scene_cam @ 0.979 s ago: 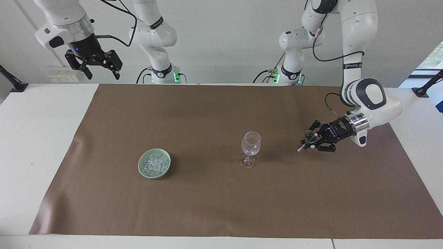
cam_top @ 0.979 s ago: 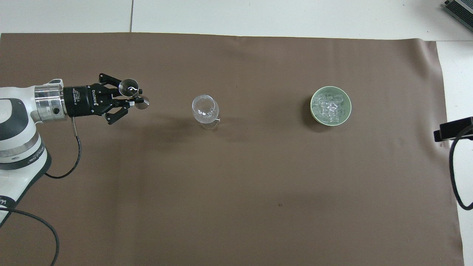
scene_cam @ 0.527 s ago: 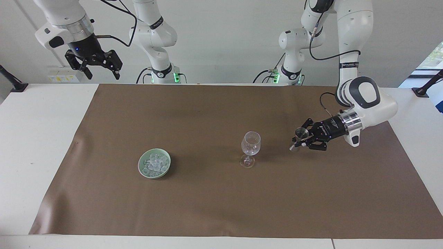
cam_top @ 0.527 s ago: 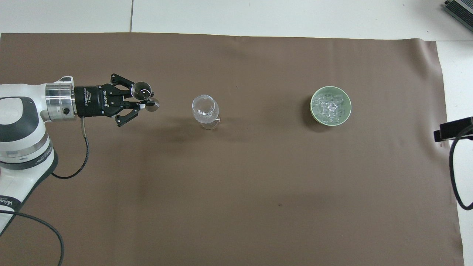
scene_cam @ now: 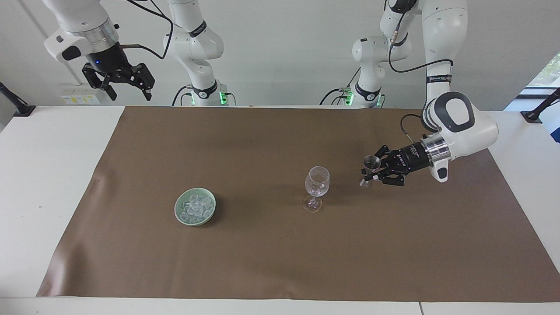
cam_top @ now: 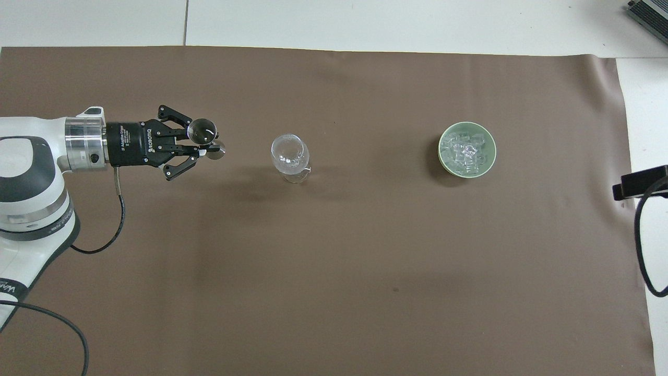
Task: Pour wine and add ice with both arms
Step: 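Lift the silver cup with the left gripper toward the clear glass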
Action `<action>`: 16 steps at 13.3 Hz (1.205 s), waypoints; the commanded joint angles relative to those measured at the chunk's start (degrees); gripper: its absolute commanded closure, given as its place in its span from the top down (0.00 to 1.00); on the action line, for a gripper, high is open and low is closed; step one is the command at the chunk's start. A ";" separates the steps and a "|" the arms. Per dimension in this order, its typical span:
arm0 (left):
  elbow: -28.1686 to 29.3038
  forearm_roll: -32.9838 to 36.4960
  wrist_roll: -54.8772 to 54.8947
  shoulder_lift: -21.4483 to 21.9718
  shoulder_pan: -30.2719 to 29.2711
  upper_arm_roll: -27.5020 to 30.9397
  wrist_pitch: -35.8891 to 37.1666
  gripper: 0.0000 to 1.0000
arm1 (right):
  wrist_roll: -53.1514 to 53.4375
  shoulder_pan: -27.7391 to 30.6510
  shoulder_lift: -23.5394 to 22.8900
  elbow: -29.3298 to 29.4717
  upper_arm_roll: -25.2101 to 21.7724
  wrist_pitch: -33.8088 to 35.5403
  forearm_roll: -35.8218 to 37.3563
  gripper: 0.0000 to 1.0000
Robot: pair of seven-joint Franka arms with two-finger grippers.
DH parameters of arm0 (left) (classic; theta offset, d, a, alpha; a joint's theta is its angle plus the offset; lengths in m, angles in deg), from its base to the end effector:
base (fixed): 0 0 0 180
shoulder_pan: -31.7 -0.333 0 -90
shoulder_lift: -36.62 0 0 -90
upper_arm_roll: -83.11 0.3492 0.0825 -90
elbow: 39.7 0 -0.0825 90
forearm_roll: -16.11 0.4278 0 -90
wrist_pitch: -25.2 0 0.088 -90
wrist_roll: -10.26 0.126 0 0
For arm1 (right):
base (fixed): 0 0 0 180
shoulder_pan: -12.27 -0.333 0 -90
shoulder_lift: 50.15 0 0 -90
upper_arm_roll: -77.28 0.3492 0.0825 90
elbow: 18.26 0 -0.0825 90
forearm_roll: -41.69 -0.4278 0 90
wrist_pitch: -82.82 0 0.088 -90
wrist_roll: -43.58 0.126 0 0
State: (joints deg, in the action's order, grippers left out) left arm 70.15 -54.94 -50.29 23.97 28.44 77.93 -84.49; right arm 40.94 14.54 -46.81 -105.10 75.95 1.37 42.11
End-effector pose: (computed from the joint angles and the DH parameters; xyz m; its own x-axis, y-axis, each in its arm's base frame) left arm 0.6493 -0.1031 0.4059 -0.0092 0.4221 -0.9065 0.9957 0.0873 0.0306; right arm 0.5600 -0.0367 0.6877 0.9992 -0.0177 -0.0360 -0.0176 -0.9998 0.0043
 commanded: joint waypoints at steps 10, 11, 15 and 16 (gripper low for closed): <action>1.41 2.05 -0.18 1.74 1.76 0.52 -1.57 0.00 | 0.62 0.01 0.70 -0.70 0.01 -0.46 -0.60 1.00; 1.50 1.88 -0.27 1.75 2.55 0.52 -1.75 0.00 | 0.62 0.01 0.70 -0.70 0.01 -0.46 -0.60 1.00; 1.67 1.35 -1.50 2.01 4.22 0.52 -4.03 0.00 | 0.62 0.01 0.79 -0.70 0.01 -0.46 -0.60 1.00; 1.67 1.26 -2.03 2.01 4.49 0.52 -4.90 0.00 | 0.62 0.01 0.79 -0.79 0.01 -0.46 -0.60 1.00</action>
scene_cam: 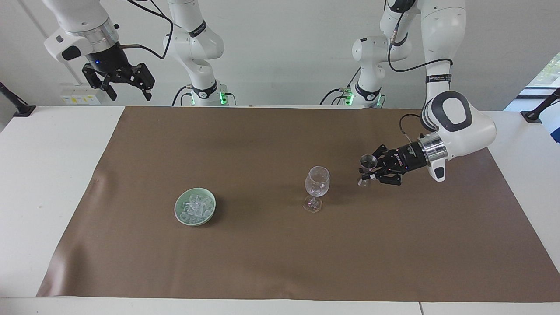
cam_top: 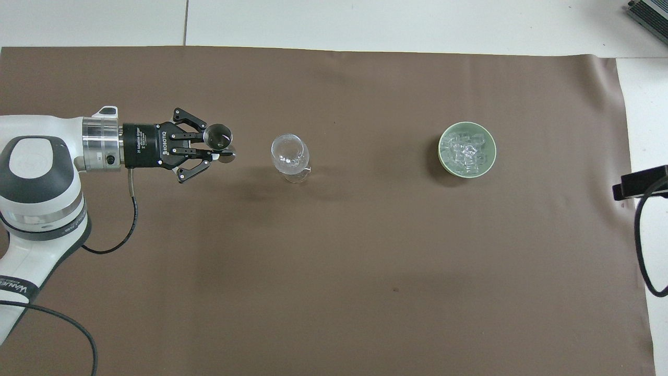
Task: Pour wine and add ice with both arms
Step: 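Lift the silver cup with the left gripper toward the clear glass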
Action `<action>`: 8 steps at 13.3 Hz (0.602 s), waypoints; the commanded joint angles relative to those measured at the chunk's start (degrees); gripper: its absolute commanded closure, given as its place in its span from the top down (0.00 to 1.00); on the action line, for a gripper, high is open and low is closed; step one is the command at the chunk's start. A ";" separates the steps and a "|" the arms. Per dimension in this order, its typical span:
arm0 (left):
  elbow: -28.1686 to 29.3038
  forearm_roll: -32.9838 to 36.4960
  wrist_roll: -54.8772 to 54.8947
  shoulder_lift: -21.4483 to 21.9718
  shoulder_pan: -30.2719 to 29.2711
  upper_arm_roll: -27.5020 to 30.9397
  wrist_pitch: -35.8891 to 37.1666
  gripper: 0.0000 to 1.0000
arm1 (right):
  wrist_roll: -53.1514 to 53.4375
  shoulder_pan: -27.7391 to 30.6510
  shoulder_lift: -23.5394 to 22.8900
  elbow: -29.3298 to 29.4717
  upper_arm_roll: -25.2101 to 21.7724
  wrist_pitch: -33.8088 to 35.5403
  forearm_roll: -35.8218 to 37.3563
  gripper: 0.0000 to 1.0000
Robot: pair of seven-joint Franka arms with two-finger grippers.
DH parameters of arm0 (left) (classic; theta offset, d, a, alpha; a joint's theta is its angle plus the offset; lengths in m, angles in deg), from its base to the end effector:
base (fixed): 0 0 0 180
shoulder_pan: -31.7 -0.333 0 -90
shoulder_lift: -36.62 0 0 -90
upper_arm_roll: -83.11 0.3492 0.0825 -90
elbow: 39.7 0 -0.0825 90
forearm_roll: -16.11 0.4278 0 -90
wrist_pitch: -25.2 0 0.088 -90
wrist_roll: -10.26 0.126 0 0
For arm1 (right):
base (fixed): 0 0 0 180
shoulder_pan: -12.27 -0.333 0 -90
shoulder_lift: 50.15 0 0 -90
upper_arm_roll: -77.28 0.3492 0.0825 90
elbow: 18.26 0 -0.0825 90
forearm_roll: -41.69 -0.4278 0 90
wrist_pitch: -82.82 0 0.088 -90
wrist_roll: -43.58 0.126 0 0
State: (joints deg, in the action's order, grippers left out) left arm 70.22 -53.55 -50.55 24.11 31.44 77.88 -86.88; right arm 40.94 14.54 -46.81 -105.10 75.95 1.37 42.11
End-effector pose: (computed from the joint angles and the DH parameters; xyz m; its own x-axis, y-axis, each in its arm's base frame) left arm 0.6458 -0.1321 0.4047 0.0162 0.4582 -0.8887 0.9974 0.0551 0.0466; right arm 0.5600 -0.0367 0.6877 0.9992 -0.0177 -0.0360 -0.0176 -0.9998 0.0043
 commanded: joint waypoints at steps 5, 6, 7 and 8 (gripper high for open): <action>1.34 -0.22 -3.26 1.96 4.47 0.66 -5.68 0.00 | 0.62 0.01 0.70 -0.70 0.01 -0.46 -0.60 1.00; 1.17 -0.22 -3.96 1.87 5.70 0.58 -7.52 0.00 | 0.62 0.01 0.70 -0.70 0.01 -0.46 -0.60 1.00; 1.17 -0.31 -4.23 1.87 6.49 0.66 -8.41 0.00 | 0.62 0.01 0.70 -0.70 0.01 -0.46 -0.60 1.00; 1.17 -0.31 -4.32 1.87 6.85 0.58 -9.37 0.00 | 0.62 0.01 0.79 -0.70 0.01 -0.46 -0.60 1.00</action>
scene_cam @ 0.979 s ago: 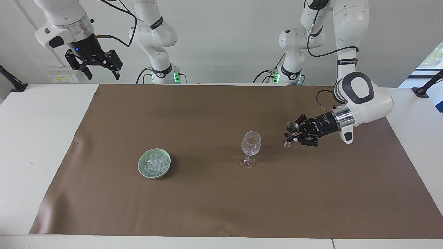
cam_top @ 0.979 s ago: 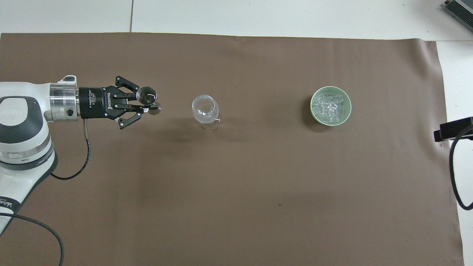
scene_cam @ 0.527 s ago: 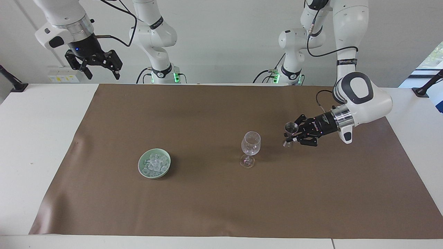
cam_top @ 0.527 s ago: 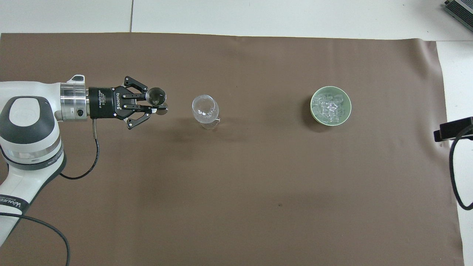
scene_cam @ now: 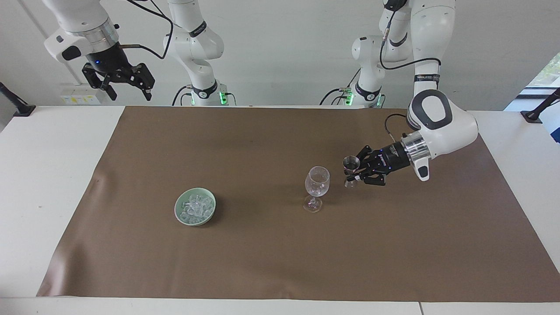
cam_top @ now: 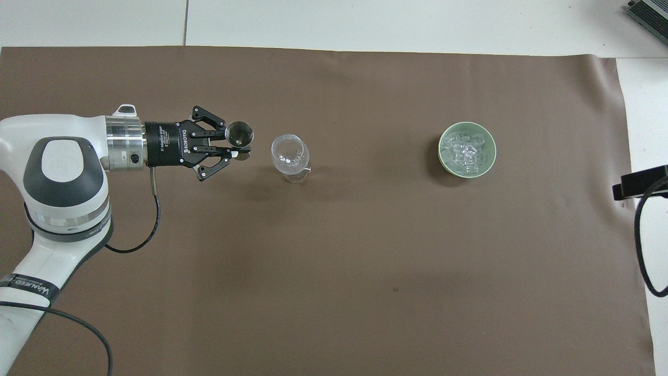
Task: Pour wine and add ice with both arms
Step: 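Lift the silver cup with the left gripper toward the clear glass, then position the silver cup above the clear glass with the left gripper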
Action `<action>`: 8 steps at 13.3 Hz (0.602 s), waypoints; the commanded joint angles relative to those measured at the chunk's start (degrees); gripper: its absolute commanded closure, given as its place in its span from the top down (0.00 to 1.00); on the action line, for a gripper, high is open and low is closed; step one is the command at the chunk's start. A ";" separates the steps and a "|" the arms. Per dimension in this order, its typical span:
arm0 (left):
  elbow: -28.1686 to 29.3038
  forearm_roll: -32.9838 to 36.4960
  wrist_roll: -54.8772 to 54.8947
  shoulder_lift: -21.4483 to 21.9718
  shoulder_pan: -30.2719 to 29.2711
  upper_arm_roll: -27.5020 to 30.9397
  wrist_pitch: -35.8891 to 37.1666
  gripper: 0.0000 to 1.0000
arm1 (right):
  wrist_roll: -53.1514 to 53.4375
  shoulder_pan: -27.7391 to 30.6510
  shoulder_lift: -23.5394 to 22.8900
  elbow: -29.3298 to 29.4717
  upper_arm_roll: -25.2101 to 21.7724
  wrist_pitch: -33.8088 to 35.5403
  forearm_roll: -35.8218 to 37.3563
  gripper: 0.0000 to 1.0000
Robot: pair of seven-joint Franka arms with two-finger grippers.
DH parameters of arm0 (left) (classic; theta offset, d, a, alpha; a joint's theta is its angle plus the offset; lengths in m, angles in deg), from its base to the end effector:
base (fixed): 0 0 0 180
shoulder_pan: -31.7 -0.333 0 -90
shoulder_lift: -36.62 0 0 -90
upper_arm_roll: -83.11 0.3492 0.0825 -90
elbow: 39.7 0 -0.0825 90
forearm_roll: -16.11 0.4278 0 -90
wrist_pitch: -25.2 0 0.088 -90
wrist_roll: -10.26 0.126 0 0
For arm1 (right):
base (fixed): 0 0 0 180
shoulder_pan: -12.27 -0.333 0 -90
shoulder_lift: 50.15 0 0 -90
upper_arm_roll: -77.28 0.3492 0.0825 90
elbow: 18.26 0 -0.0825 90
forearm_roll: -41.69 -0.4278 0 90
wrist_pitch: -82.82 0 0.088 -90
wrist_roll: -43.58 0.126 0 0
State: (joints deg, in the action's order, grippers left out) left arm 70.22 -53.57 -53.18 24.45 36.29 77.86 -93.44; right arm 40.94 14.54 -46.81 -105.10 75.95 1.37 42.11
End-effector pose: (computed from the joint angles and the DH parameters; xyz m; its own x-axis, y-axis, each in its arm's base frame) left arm 0.6443 -0.1740 0.4081 0.0118 0.5002 -0.8658 0.9949 0.0811 0.0604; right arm 0.5600 -0.0367 0.6877 0.9992 -0.0177 -0.0360 -0.0176 -0.9998 0.0043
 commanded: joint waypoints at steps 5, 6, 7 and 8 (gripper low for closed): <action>1.17 -0.28 -0.90 1.62 3.84 0.77 -5.28 0.00 | 0.62 0.01 0.70 -0.70 0.01 -0.46 -0.60 1.00; 1.17 -0.28 -0.82 1.62 3.84 0.77 -5.63 0.00 | 0.62 0.01 0.70 -0.70 0.01 -0.46 -0.60 1.00; 1.17 -0.20 -0.55 1.62 3.93 0.77 -6.07 0.00 | 0.62 0.01 0.70 -0.70 0.01 -0.46 -0.60 1.00; 1.17 -0.11 -0.38 1.71 4.63 0.86 -6.86 0.00 | 0.62 0.01 0.70 -0.70 0.01 -0.46 -0.60 1.00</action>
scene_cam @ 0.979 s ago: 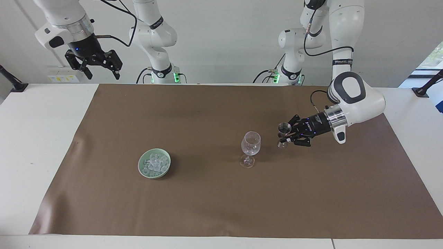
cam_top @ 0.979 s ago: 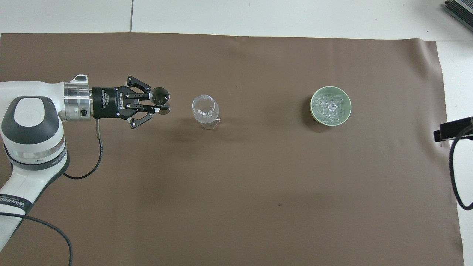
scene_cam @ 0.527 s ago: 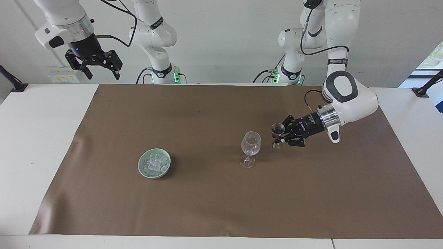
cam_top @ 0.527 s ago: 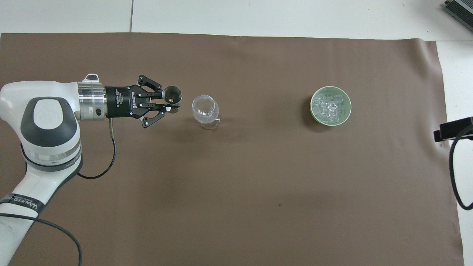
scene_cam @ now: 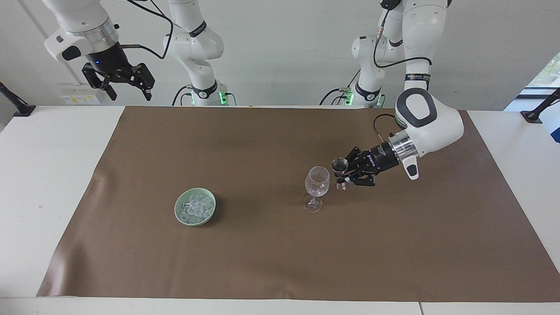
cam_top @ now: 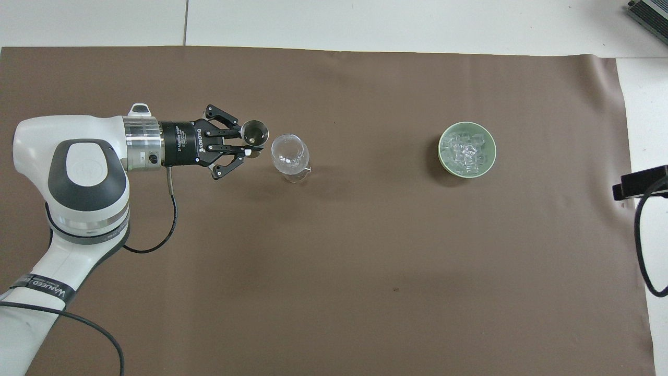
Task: Pour wine and add ice with both arms
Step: 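Position the silver cup above the clear glass with the left gripper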
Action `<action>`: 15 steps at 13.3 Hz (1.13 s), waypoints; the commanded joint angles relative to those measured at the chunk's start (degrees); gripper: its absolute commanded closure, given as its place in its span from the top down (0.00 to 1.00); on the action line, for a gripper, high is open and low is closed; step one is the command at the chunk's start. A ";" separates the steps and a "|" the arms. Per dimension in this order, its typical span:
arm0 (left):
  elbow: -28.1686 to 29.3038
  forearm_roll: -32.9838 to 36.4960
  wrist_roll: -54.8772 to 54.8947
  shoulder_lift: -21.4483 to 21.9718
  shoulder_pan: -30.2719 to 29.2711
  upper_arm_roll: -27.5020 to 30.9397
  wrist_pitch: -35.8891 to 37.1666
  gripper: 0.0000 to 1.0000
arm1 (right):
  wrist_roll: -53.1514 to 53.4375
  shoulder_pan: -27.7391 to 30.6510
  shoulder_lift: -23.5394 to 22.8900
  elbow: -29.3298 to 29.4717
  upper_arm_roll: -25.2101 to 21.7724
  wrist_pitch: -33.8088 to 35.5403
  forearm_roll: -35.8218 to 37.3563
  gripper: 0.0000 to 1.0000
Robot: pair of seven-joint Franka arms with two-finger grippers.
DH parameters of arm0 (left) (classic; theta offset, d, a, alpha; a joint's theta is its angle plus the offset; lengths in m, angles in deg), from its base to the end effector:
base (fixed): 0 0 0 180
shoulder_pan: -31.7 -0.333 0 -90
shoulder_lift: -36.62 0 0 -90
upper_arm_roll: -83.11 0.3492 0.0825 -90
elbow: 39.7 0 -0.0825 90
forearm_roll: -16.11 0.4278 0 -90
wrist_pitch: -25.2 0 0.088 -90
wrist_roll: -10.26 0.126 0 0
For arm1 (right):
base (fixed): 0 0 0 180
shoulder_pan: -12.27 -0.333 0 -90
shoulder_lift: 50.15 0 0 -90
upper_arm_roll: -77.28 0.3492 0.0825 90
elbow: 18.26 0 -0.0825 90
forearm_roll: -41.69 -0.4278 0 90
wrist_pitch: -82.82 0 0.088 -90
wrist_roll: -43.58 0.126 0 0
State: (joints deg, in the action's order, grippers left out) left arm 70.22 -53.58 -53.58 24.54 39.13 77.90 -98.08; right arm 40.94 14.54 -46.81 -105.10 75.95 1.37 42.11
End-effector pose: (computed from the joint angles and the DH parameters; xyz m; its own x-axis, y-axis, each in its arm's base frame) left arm 0.6435 -0.1963 0.4096 0.0271 0.5291 -0.8481 0.9908 0.0981 0.0929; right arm 0.5600 -0.0367 0.6877 0.9992 -0.0177 -0.0360 -0.0176 -0.9998 0.0043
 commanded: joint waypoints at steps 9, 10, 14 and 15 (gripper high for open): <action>1.17 -0.01 5.38 2.42 4.17 0.90 -7.84 0.00 | 0.62 0.01 0.70 -0.70 0.01 -0.46 -0.60 1.00; 1.17 -0.01 6.00 2.42 4.26 0.82 -8.45 0.00 | 0.62 0.01 0.79 -0.70 0.01 -0.46 -0.60 1.00; 1.08 -0.01 10.48 2.42 4.43 0.73 -9.86 0.00 | 0.62 0.01 0.70 -0.70 0.01 -0.46 -0.60 1.00; 1.08 -0.01 11.27 2.42 4.78 0.73 -10.39 0.00 | 0.62 0.01 0.79 -0.70 0.01 -0.46 -0.60 1.00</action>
State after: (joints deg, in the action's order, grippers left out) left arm 70.19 -53.58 -44.05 25.64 42.52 77.97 -106.41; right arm 40.94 14.54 -46.81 -105.10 75.95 1.37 42.11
